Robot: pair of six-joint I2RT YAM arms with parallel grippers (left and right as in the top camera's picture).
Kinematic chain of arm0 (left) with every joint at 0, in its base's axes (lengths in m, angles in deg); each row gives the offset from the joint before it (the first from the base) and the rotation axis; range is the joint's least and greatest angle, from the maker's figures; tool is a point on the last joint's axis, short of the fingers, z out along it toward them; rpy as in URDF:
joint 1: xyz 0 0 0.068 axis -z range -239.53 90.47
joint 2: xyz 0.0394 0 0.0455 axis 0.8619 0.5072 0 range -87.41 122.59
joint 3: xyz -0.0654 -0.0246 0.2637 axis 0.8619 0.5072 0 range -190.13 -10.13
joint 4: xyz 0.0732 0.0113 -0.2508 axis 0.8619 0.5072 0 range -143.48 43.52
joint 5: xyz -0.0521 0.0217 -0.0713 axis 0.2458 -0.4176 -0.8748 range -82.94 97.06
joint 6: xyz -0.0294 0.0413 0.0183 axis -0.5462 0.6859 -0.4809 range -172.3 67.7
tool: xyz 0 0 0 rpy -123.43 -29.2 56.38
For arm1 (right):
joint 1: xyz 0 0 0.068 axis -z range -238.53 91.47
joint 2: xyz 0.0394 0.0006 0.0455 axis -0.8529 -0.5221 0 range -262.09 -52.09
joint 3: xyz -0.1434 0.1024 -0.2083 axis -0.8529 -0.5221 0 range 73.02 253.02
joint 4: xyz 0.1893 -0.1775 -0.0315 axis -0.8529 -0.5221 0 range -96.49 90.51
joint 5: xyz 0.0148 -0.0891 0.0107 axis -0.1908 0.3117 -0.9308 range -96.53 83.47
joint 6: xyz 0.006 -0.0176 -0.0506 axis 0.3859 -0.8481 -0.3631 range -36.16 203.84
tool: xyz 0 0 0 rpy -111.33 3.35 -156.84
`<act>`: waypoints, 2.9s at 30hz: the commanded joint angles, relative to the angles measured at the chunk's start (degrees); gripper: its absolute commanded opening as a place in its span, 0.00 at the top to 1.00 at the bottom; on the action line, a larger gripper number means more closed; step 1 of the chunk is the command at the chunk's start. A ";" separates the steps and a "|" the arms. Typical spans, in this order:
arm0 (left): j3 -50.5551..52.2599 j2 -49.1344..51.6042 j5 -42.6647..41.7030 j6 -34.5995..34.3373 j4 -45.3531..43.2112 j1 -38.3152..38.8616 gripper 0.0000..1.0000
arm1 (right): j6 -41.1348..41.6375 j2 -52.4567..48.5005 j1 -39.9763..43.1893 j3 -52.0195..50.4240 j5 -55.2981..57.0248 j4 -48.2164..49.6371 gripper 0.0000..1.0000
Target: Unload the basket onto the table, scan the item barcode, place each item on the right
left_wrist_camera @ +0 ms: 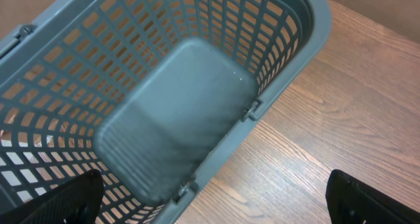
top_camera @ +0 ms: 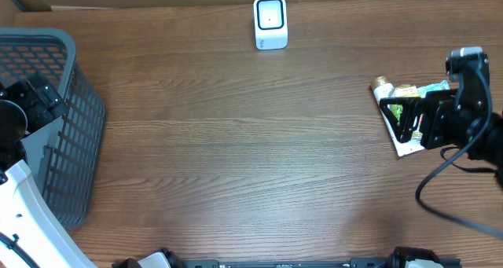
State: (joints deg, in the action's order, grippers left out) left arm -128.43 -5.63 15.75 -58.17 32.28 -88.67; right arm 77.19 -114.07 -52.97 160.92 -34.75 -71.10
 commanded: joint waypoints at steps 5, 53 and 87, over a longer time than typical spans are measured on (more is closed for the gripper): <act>-0.61 0.31 0.28 -0.59 -0.09 -0.09 0.00 | -3.28 17.90 -0.26 -24.37 5.07 23.47 0.00; -0.61 0.28 0.28 -0.59 -0.09 -0.09 0.00 | -3.26 61.81 -2.62 -87.43 14.88 68.04 0.00; 0.81 -5.40 0.63 0.11 -4.20 6.69 0.00 | -3.26 61.81 -2.60 -87.43 14.91 68.06 0.00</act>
State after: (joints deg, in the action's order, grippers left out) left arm -128.35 -6.39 16.20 -58.14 30.42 -86.03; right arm 74.15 -52.82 -55.26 74.08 -20.63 -3.35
